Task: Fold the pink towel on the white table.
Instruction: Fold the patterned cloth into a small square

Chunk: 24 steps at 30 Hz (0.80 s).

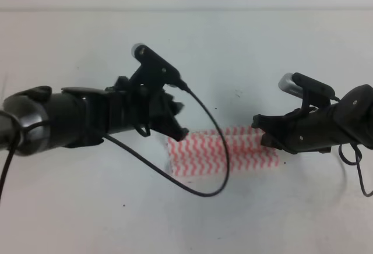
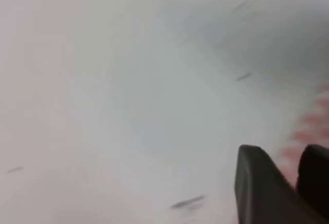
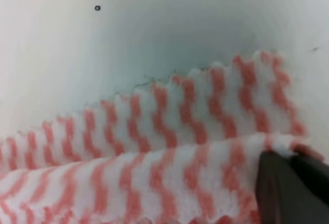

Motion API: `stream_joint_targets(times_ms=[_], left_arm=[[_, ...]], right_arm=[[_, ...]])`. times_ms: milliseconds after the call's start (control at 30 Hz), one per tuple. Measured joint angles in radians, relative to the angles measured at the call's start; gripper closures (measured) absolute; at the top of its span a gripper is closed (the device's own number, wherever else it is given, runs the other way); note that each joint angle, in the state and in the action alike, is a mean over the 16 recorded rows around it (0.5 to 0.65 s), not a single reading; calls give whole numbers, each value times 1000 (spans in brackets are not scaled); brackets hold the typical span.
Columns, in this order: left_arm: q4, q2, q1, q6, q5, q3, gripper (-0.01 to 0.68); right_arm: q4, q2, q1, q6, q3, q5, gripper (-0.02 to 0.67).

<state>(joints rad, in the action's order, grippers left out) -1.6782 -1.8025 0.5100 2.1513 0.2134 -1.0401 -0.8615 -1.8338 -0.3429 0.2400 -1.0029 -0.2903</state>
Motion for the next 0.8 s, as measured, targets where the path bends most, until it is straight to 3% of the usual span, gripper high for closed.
stream_joint_targets(times_ms=[367,800], left_arm=[[5,-31,0,-82,272,65,638],[28,-118,0,-74,306,88,664]], right_arm=[[-1,2,0,0,0,1,669],[-3,3,1,0,-12,10,669]])
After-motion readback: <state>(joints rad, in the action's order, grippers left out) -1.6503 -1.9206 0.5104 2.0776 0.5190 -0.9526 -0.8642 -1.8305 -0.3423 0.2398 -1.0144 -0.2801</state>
